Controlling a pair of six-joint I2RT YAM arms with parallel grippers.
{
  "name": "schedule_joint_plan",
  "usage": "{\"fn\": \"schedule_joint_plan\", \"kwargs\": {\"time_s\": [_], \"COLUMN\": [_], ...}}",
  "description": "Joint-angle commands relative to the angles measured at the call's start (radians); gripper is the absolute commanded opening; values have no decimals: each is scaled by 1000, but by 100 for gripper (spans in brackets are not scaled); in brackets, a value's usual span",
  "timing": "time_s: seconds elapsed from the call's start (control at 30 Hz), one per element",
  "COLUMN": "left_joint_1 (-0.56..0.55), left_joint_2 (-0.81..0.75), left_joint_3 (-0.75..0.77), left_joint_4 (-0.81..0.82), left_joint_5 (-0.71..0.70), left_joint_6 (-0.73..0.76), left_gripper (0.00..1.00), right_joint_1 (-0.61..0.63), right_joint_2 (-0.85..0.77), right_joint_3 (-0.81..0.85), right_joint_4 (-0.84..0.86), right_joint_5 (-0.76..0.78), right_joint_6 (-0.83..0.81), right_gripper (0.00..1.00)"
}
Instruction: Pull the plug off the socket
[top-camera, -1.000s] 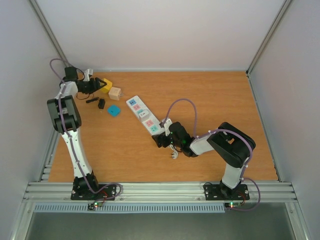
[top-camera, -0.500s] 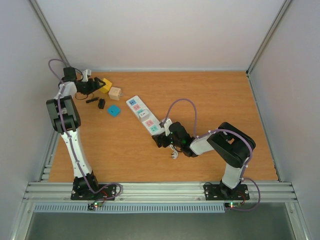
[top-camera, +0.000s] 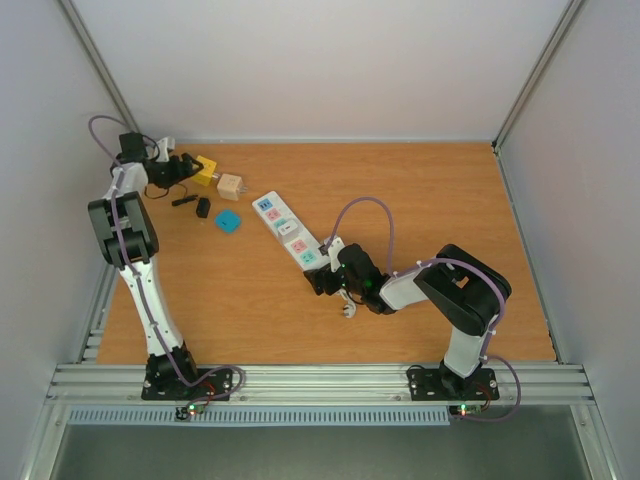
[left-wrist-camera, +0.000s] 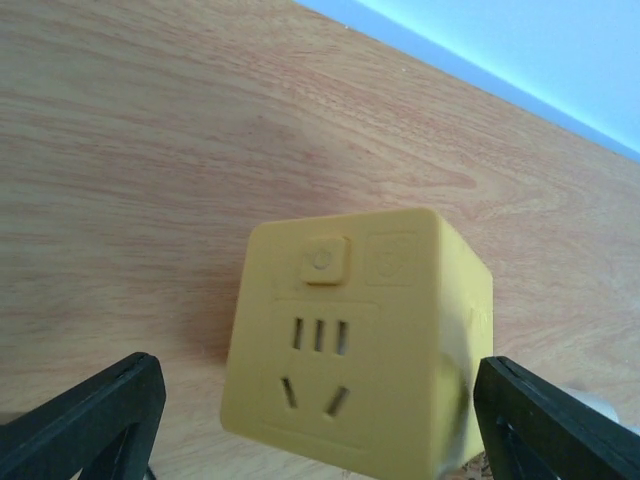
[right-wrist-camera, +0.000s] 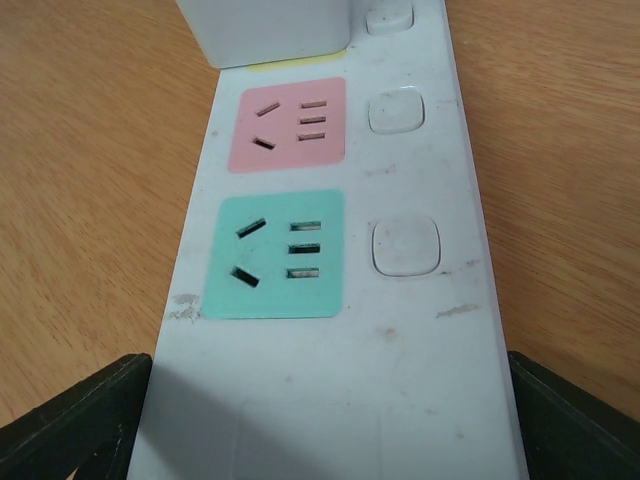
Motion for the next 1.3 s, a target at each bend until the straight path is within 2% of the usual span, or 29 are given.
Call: {"fn": "schedule_joint_plan", "kwargs": {"time_s": [0.0, 0.33, 0.63, 0.77, 0.87, 1.27], "left_joint_1": [5, 5, -8, -24, -53, -247], "left_joint_2": [-68, -240, -490, -571, -622, -750], "left_joint_3": [7, -117, -433, -547, -610, -730], "left_joint_4": [-20, -48, -16, -6, -8, -37], "left_joint_5": [-40, -63, -63, -47, -60, -108], "left_joint_6": [42, 218, 377, 401, 432, 508], "left_gripper": [87, 90, 89, 89, 89, 92], "right_joint_1": [-6, -7, -6, -6, -6, -28], "right_joint_2": [15, 8, -15, -59, -92, -229], "right_joint_3": [-2, -7, 0, 12, 30, 77], "right_joint_4": [-44, -35, -38, -47, -67, -155], "right_joint_5": [11, 13, 0, -33, -74, -119], "right_joint_6": [7, 4, -2, 9, 24, 55], "right_gripper": [73, 79, 88, 95, 99, 98]}}
